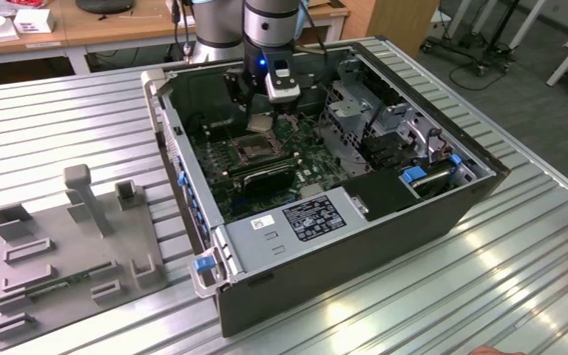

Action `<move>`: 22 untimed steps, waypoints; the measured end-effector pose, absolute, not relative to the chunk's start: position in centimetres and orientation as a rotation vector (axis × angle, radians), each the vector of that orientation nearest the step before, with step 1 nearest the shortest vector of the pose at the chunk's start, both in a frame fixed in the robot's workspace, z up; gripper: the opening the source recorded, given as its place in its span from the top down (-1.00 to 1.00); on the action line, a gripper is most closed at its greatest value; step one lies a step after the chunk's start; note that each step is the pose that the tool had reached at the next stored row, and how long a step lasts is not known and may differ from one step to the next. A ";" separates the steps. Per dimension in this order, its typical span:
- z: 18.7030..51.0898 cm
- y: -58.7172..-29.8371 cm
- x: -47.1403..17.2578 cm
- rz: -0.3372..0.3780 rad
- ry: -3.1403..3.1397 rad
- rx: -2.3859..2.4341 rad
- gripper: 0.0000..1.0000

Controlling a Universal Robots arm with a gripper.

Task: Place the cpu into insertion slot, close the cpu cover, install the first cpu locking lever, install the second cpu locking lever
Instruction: 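Place the cpu into insertion slot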

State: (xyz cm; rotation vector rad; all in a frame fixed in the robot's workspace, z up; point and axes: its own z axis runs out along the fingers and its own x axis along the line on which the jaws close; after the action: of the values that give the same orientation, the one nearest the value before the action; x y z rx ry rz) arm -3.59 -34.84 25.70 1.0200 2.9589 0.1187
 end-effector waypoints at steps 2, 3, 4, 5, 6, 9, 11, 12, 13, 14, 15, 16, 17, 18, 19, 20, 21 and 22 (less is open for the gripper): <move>25.7 -34.8 -3.6 0.118 2.938 1.075 -0.08; 25.7 -34.8 -3.6 0.118 2.927 1.101 -0.08; 25.7 -34.8 -3.6 0.118 2.917 1.127 -0.08; 25.7 -34.8 -3.6 0.118 2.907 1.151 -0.08; 25.6 -34.8 -3.6 0.117 2.899 1.170 -0.08; 25.6 -34.8 -3.8 0.118 2.894 1.179 -0.08; 25.6 -34.8 -4.1 0.118 2.894 1.179 -0.08; 25.6 -34.8 -4.2 0.118 2.893 1.179 -0.08; 25.6 -34.8 -4.3 0.118 2.893 1.181 -0.08; 25.6 -34.8 -4.3 0.118 2.888 1.191 -0.08; 25.6 -34.8 -4.3 0.117 2.877 1.215 -0.08; 25.5 -34.8 -4.3 0.117 2.865 1.243 -0.08; 25.5 -34.8 -4.3 0.117 2.853 1.269 -0.08; 25.5 -34.8 -4.3 0.117 2.841 1.294 -0.08; 25.5 -34.8 -4.3 0.117 2.828 1.319 -0.08; 25.5 -34.8 -4.3 0.116 2.816 1.344 -0.08; 25.5 -34.8 -4.3 0.116 2.803 1.369 -0.08; 25.4 -34.8 -4.3 0.116 2.790 1.394 -0.08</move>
State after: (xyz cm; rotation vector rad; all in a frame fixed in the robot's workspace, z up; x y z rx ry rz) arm -4.32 -34.83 25.44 1.3942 2.7898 0.1158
